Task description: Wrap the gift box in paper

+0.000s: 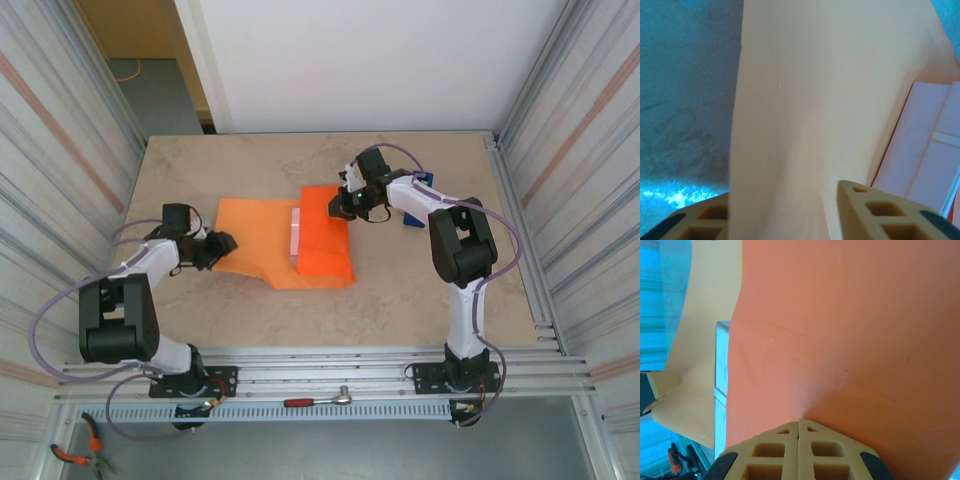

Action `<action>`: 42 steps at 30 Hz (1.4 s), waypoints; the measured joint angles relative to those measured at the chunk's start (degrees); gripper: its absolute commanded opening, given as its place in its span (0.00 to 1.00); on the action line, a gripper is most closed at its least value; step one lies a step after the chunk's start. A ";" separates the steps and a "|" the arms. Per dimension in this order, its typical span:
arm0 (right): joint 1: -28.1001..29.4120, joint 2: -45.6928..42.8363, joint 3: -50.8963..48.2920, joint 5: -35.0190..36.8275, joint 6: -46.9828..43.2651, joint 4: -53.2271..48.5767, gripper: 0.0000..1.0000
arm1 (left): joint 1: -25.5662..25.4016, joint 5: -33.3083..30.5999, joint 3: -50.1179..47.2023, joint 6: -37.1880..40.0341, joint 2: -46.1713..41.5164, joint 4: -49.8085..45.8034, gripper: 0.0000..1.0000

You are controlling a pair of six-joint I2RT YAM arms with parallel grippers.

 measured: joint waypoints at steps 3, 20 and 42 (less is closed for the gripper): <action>0.00 -0.04 -0.13 -0.02 0.00 0.13 0.00 | 0.02 0.00 -0.09 0.26 -1.60 -1.09 0.27; -0.04 -0.28 -0.76 -0.17 0.00 0.92 0.00 | -2.51 3.87 -0.31 0.79 -10.03 -3.41 0.00; -0.04 -0.28 -0.90 -0.22 0.00 1.11 0.00 | -27.21 4.96 11.45 -5.27 -5.01 3.82 0.04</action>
